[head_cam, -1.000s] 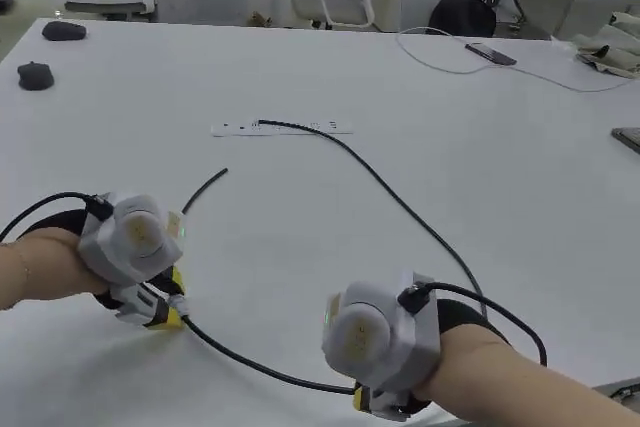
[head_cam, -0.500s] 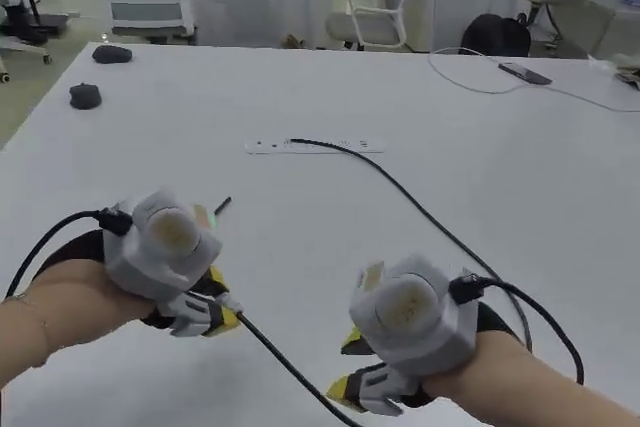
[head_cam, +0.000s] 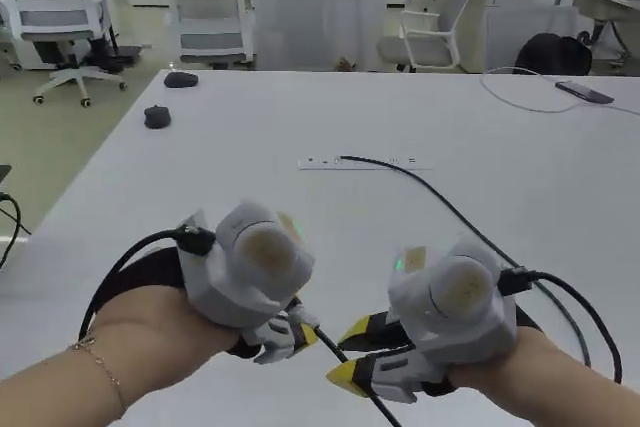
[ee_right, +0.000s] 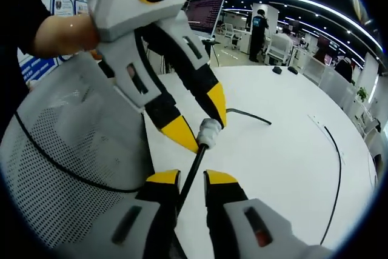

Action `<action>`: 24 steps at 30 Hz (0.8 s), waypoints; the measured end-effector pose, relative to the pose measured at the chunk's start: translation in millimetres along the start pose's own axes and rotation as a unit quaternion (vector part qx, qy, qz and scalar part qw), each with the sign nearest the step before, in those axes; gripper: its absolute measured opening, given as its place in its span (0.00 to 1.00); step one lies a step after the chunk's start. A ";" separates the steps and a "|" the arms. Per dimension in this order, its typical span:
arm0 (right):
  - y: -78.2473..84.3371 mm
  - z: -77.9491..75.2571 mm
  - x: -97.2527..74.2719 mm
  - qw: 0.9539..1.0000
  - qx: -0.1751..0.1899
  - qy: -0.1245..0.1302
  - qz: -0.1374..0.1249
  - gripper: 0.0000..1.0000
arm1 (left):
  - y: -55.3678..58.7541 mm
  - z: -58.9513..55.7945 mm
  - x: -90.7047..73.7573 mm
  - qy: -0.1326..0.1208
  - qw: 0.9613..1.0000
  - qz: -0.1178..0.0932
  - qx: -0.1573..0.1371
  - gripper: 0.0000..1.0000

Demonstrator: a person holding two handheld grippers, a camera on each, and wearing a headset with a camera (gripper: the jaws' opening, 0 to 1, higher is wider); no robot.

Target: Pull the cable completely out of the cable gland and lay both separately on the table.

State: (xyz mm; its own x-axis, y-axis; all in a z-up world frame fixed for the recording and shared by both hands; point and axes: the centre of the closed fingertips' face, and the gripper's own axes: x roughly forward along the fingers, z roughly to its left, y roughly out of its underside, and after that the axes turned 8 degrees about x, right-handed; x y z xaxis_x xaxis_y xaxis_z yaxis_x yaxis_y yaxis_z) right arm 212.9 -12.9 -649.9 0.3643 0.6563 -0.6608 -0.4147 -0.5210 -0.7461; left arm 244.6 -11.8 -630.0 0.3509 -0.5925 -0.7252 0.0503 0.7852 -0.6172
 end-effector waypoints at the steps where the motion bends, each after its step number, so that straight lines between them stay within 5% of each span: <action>1: 0.0 2.8 -0.1 1.000 -0.009 -0.008 0.001 0.10 | 0.4 -4.7 -1.6 -0.001 1.000 0.000 0.000 0.23; 5: 1.2 9.1 1.3 0.999 -0.029 -0.013 0.001 0.05 | 0.4 -21.0 -1.7 0.003 1.000 -0.004 0.000 0.23; 7: 8.2 9.8 2.4 0.999 -0.039 -0.013 0.022 0.04 | 2.7 -27.1 1.6 0.001 1.000 -0.003 0.031 0.23; 9: 16.5 -2.2 0.7 0.997 -0.061 0.016 0.046 0.03 | 9.1 -28.7 2.0 -0.007 0.996 0.008 0.094 0.15; 10: 13.1 0.6 1.4 0.998 -0.059 0.007 0.033 0.03 | 5.3 -33.4 2.5 0.000 0.994 -0.011 0.111 0.15; 12: 13.8 0.9 0.5 0.998 -0.059 0.005 0.033 0.03 | 8.0 -34.2 0.9 -0.001 0.996 -0.009 0.091 0.15; 15: 13.7 1.5 0.2 0.996 -0.078 0.011 0.033 0.03 | 4.3 -31.0 -0.5 -0.003 0.995 -0.025 0.099 0.16; 19: 11.5 2.9 -0.9 0.995 -0.090 0.009 0.027 0.03 | 0.6 -24.4 -0.2 -0.025 0.989 -0.040 0.140 0.27; 23: 9.7 10.4 -0.3 0.994 -0.105 -0.003 0.022 0.03 | -2.5 -34.1 3.9 0.003 0.989 -0.055 0.135 0.26; 24: 10.4 10.7 -1.3 0.993 -0.111 -0.002 0.027 0.03 | 2.1 -35.4 5.9 0.006 0.989 -0.042 0.141 0.25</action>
State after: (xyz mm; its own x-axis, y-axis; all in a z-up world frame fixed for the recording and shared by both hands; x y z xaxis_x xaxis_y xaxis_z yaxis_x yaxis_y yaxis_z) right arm 199.2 -13.3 -655.9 0.3422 0.6263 -0.7005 -0.2396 -0.6627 -0.7096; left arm 213.7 -20.1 -646.4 0.3235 -0.6582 -0.6798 0.3385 0.7514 -0.5664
